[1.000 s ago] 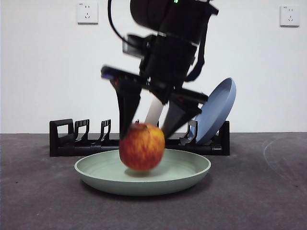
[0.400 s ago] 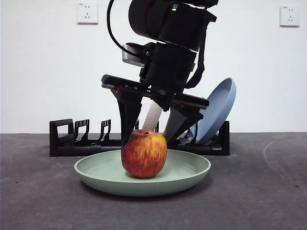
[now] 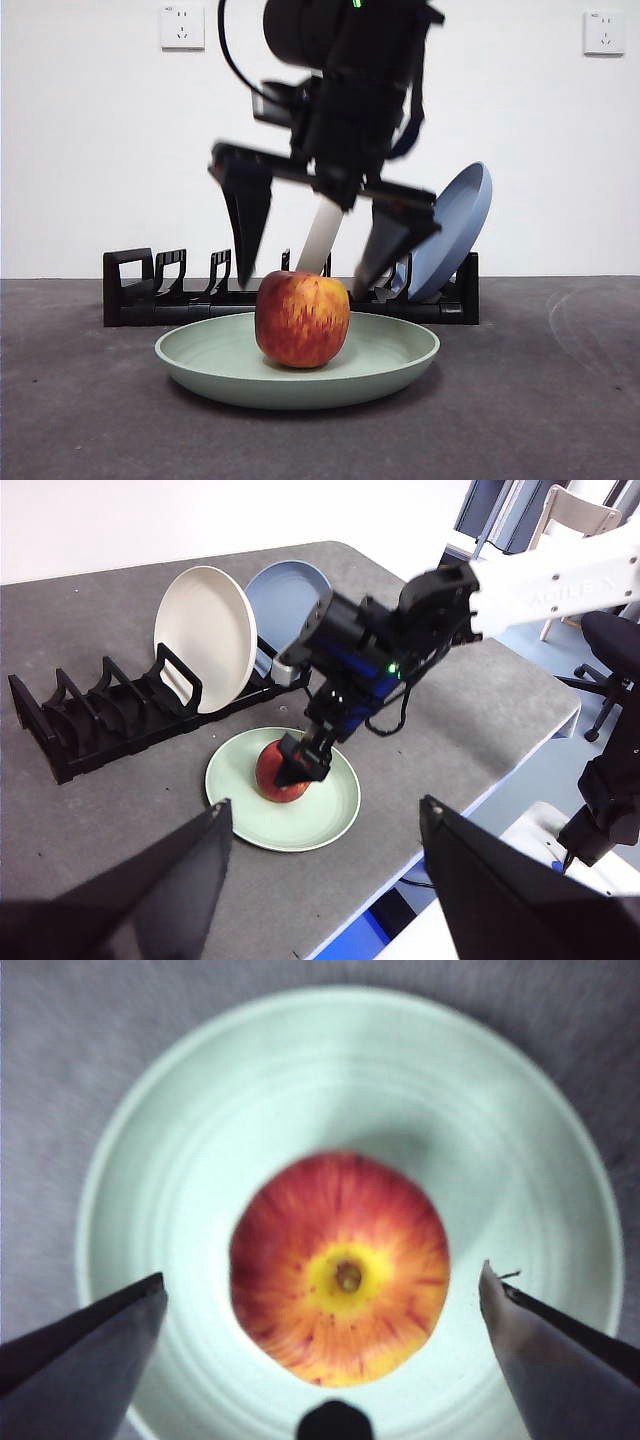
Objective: Take the green plate from the plate rack,put the plate on the table,take the apple from the table,put the apple in the plate
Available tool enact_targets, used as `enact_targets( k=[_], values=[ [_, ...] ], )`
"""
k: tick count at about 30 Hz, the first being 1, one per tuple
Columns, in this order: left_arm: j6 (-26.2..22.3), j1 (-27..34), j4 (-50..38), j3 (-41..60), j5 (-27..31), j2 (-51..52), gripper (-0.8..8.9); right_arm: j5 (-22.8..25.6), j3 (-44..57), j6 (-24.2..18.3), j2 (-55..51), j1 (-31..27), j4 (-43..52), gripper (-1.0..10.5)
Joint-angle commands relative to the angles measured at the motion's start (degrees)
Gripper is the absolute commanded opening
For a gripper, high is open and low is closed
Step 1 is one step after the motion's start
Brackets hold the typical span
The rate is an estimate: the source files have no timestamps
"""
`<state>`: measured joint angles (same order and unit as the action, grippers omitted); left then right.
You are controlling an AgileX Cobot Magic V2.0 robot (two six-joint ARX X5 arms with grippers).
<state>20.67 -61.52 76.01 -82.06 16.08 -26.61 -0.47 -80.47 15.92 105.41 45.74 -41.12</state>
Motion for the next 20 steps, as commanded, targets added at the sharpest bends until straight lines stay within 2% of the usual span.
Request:
enact_targets(
  k=[1, 9, 15, 20],
  values=[
    [0.31, 0.20, -0.24, 0.28, 0.31, 0.20, 3.14, -0.13, -4.33, -0.52, 0.07, 0.11, -4.04, 5.4],
    [0.07, 0.02, -0.39, 0.28, 5.44, -0.66, 3.14, 0.15, -17.25, -7.67, -3.93, 0.11, -18.27, 5.3],
    [-0.48, -1.55, -0.59, 0.28, 12.35, -3.19, 3.14, 1.42, -17.94, -10.23, -13.53, 0.11, -20.48, 5.3],
    [-0.59, -3.34, -1.05, 0.35, 12.66, -6.69, 3.14, 3.32, -17.70, -11.06, -22.03, 0.11, -23.78, 5.3]
  ],
)
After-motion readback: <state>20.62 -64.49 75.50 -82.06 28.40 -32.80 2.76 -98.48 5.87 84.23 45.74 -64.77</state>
